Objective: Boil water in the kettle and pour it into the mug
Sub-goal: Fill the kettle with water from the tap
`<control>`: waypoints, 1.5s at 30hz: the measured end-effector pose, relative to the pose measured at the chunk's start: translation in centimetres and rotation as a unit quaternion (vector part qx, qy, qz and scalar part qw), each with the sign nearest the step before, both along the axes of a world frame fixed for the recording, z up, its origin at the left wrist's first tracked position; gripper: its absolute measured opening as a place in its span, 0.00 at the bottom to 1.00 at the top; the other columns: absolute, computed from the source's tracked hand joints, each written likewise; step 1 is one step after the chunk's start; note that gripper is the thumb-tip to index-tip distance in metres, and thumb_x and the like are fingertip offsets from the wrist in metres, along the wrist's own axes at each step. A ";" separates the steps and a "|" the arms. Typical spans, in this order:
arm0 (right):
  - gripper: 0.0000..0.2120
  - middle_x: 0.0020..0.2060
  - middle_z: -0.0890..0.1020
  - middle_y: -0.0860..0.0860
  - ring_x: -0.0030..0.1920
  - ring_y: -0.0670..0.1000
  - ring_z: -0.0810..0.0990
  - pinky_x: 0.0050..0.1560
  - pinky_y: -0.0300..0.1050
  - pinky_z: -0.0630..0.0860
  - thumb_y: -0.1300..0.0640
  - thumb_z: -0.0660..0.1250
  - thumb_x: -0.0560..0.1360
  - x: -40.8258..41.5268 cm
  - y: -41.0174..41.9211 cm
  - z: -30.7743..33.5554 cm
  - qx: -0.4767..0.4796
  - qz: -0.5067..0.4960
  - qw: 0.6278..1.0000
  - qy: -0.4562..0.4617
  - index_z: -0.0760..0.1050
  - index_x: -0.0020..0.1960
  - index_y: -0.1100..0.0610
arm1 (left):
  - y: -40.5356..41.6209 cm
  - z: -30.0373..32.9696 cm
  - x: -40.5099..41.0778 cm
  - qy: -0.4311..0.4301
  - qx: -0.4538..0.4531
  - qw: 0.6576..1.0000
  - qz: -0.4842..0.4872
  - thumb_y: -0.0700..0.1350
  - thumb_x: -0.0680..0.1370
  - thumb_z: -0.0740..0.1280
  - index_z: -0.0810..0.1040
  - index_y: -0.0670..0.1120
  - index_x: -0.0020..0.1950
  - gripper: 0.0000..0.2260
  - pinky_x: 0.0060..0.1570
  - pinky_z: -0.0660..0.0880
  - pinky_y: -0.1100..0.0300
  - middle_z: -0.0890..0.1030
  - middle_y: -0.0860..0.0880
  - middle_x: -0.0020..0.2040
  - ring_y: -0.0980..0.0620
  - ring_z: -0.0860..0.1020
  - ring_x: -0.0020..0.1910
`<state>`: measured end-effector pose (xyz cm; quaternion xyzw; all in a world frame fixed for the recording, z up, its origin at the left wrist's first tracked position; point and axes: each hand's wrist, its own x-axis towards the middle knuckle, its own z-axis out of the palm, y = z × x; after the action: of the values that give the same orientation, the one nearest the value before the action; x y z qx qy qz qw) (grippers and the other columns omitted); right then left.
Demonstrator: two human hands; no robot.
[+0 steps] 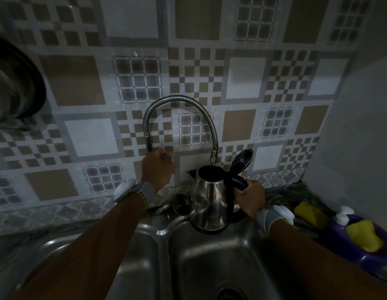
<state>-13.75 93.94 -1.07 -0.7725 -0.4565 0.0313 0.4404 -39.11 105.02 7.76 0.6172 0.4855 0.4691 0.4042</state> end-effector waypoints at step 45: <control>0.08 0.39 0.83 0.64 0.41 0.66 0.82 0.38 0.42 0.66 0.59 0.74 0.69 -0.2 0.1 -0.2 -0.003 -0.018 0.999 -0.044 0.81 0.42 0.64 | -1.1 0.5 0.0 0.026 0.019 0.999 0.015 0.42 0.84 0.64 0.80 0.36 0.54 0.10 0.44 0.80 0.56 0.87 0.37 0.46 0.42 0.84 0.39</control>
<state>-13.94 94.03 -1.25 -0.7824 -0.4614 -0.0092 0.4182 -39.12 103.89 8.24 0.6292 0.4960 0.4682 0.3727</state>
